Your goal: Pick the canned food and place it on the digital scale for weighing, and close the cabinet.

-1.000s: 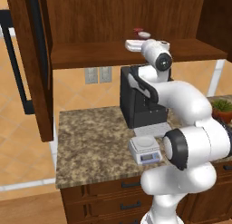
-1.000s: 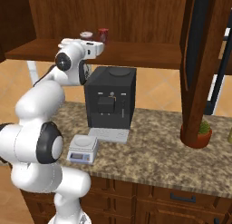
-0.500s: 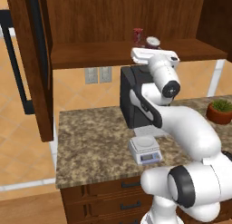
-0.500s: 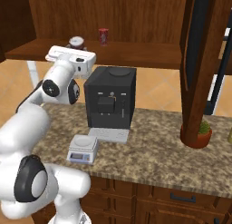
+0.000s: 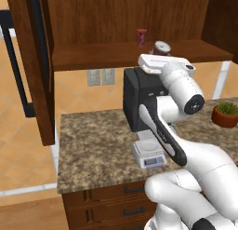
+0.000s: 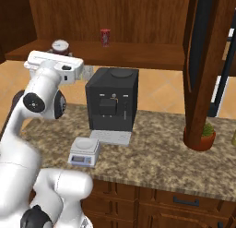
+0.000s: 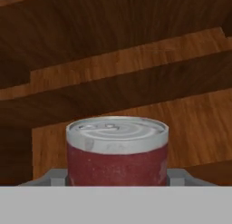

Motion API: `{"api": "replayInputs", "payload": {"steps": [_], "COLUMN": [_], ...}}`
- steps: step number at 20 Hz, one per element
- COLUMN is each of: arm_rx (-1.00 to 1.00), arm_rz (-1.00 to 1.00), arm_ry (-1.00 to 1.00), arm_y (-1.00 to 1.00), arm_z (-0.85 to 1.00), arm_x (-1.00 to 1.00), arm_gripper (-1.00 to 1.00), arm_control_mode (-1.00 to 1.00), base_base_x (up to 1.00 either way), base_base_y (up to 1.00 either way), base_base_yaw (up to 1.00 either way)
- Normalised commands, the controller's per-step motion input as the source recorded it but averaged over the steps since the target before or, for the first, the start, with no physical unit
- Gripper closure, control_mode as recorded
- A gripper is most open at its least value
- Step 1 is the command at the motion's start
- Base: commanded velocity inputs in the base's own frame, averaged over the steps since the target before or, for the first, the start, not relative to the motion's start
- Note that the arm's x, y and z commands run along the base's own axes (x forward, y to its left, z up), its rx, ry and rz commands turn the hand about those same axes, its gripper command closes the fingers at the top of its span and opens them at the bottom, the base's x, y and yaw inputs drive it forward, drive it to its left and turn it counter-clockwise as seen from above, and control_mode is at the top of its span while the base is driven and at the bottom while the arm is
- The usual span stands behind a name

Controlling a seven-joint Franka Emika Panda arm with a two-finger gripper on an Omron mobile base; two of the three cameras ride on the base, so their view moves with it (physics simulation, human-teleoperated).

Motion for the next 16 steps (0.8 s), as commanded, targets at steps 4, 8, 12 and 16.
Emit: {"api": "replayInputs", "payload": {"steps": [4,8,12,16], "arm_rx": [0.00,-0.03,-0.13,-0.13], "arm_rz": [0.36,0.40,0.35,0.39], "arm_ry": [0.01,0.14,0.01,-0.03], "arm_y": [-0.54,-0.27,-0.29,-0.35], "arm_z": [-0.06,-0.30,-0.45,-0.47], "arm_x": [-0.52,-0.08,0.00,0.00], "arm_gripper": [1.00,1.00,1.00,1.00], "arm_control_mode": [-1.00,-1.00,-1.00,-1.00], "base_base_x": [0.00,0.00,0.00,0.00], "base_base_y": [0.00,0.00,0.00,0.00], "base_base_yaw": [0.00,0.00,0.00,0.00]}}
